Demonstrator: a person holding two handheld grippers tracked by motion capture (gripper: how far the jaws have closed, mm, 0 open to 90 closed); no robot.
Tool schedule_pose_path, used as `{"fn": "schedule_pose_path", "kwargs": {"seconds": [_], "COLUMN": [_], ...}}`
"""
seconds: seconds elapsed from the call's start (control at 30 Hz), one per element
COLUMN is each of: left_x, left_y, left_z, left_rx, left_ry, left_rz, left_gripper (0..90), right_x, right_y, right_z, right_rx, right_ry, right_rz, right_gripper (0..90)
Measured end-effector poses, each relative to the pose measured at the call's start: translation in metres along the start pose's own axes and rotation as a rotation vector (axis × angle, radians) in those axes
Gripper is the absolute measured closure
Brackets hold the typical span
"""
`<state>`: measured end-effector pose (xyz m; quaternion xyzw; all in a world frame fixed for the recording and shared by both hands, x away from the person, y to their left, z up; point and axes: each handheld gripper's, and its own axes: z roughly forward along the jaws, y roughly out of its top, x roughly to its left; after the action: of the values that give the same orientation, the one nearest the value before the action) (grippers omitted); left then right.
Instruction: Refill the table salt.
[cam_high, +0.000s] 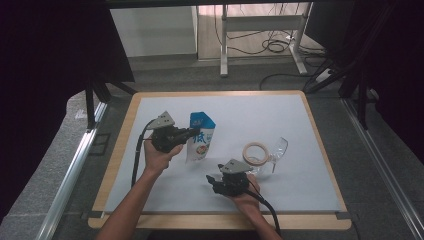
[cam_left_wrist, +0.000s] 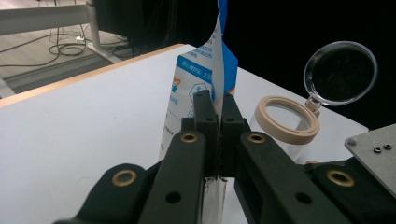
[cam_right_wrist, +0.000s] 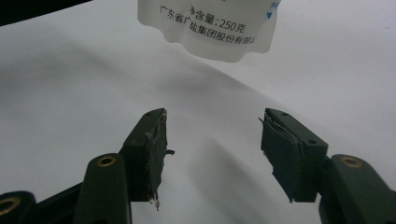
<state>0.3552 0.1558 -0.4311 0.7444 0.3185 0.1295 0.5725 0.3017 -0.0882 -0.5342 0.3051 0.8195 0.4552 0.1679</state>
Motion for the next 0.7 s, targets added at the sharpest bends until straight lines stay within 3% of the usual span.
{"fn": "schedule_pose_path", "kwargs": {"seconds": [0.53, 0.7], "left_x": [-0.02, -0.027], "left_y": [0.006, 0.008], "left_z": [0.0, 0.0], "left_rx": [-0.009, -0.017], "left_ry": [-0.048, -0.06], "left_rz": [0.033, 0.041], "left_gripper": [90.0, 90.0], "right_x": [-0.002, 0.001], "right_y": [0.0, 0.004], "right_z": [0.0, 0.007], "right_rx": [0.012, 0.027], "right_ry": [-0.025, -0.08], "right_rz": [0.013, 0.017], "right_gripper": [40.7, 39.6]}}
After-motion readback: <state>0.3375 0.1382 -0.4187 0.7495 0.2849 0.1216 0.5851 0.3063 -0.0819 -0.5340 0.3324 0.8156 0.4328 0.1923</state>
